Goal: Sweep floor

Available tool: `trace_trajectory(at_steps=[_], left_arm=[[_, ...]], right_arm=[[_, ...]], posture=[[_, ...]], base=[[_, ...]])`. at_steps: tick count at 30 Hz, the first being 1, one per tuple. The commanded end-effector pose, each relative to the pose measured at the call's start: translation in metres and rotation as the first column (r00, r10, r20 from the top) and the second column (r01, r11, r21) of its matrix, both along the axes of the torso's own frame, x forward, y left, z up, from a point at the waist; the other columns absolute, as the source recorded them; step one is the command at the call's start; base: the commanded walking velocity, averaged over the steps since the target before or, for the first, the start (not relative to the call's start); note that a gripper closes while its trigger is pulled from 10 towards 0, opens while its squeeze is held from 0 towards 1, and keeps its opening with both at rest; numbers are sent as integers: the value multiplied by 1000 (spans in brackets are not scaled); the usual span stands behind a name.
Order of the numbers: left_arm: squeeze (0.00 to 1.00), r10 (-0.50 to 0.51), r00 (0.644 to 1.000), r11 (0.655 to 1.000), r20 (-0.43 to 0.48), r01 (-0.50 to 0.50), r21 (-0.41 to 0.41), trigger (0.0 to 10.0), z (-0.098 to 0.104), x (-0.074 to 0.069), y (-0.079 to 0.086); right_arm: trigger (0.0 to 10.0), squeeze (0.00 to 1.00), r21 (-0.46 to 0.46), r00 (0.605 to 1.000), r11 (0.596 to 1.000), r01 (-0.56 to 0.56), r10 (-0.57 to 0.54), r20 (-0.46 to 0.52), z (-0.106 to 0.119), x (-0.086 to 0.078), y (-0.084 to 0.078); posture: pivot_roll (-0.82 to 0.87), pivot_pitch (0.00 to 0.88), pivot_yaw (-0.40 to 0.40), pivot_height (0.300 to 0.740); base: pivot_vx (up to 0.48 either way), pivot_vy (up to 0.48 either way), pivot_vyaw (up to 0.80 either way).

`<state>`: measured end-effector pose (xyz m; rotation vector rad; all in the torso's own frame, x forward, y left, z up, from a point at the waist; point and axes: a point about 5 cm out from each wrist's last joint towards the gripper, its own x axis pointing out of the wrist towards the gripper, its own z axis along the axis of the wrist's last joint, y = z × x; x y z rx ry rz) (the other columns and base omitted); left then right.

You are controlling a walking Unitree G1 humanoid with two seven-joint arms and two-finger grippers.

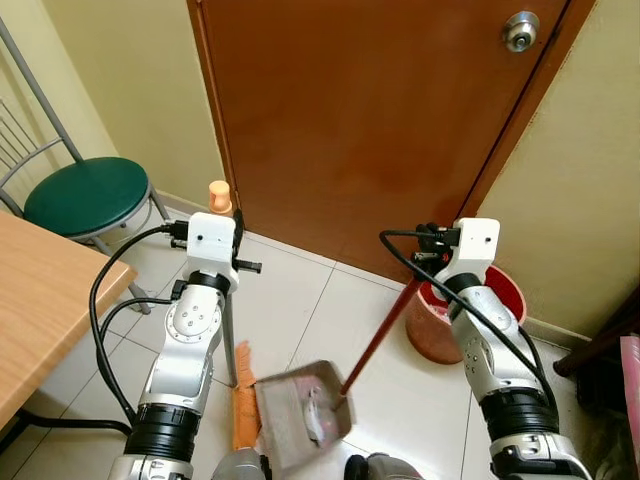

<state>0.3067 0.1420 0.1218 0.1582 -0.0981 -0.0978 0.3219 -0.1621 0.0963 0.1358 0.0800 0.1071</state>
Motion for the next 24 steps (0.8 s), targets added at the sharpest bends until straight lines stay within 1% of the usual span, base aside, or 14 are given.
trace_trajectory(at_steps=[1, 5, 15, 17, 24], left_arm=[[0, -13, 1000, 1000, -2, 13, -18, 10000, 1, -1, -3], [0, -17, 1000, 1000, -5, 17, -20, 10000, 0, -1, -4], [0, -20, 1000, 1000, -10, 20, -23, 10000, -2, 0, -5], [0, -23, 1000, 1000, -12, 23, -20, 10000, -2, 0, -5], [0, -18, 1000, 1000, -11, 18, -26, 10000, -2, -1, -5]], right_arm=[[10000, 0, -18, 999, 1000, 25, -25, 35, 9, 2, -6], [10000, 0, -20, 999, 999, 38, -37, 30, 9, 3, -8], [10000, 0, -35, 999, 999, 40, -39, 28, 9, 3, -8], [10000, 0, -36, 999, 999, 40, -39, 28, 9, 3, -8], [10000, 0, -40, 999, 998, 41, -40, 32, 8, 2, -8]], posture=[[20, 0, -31, 740], [20, 0, -32, 740], [19, 0, -38, 740], [19, 0, -38, 740], [20, 0, -39, 740]], base=[[0, -247, -706], [0, -244, -800], [0, -244, -800], [0, 0, -425], [0, 0, 0]])
